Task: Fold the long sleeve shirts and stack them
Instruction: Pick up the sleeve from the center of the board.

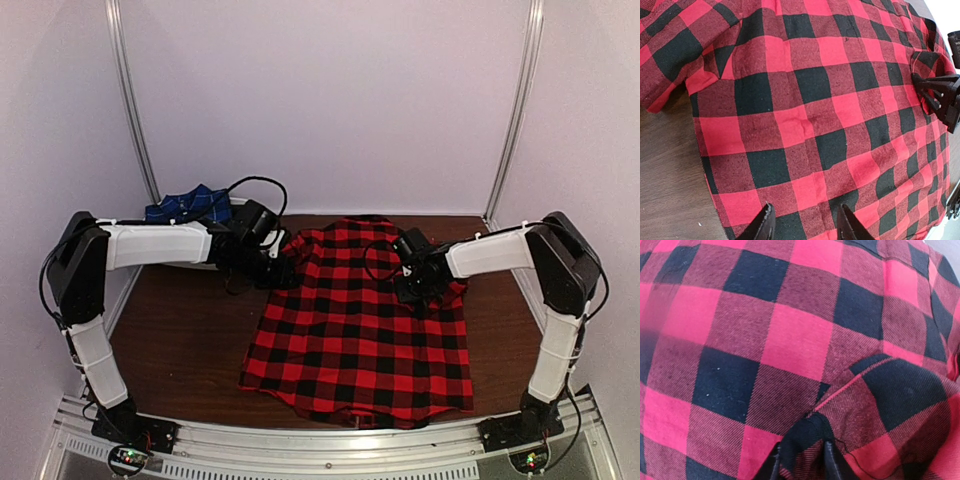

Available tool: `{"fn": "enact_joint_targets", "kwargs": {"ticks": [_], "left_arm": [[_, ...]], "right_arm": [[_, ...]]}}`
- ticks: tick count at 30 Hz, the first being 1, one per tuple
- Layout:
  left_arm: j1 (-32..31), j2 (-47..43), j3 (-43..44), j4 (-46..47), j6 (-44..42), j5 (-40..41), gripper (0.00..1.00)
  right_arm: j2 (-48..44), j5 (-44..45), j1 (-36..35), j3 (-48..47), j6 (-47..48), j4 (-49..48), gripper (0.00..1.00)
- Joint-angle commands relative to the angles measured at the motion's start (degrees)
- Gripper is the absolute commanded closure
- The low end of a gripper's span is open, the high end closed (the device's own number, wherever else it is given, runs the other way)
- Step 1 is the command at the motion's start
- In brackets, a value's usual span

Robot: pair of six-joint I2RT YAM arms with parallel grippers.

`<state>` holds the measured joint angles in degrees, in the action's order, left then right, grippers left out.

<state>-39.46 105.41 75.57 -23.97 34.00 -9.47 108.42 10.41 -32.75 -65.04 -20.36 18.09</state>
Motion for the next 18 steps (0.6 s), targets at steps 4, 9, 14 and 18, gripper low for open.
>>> {"fn": "enact_joint_targets", "kwargs": {"ticks": [4, 9, 14, 18], "left_arm": [[0.3, 0.1, 1.6, 2.7, 0.1, -2.0, 0.57], [0.1, -0.2, 1.7, 4.7, 0.4, -4.2, 0.57], [-0.5, -0.3, 1.9, 8.1, 0.6, -6.3, 0.57], [-0.9, 0.3, 2.4, 11.0, 1.2, -8.7, 0.56]], "right_arm": [[-7.4, -0.3, 0.3, -4.0, -0.4, 4.2, 1.0], [-11.8, -7.1, 0.2, -5.9, -1.4, 3.0, 1.0], [-12.8, -17.4, 0.1, -7.3, -5.7, -2.8, 1.0], [-11.4, -24.4, -0.6, -7.8, -10.2, -9.2, 1.0]]}}
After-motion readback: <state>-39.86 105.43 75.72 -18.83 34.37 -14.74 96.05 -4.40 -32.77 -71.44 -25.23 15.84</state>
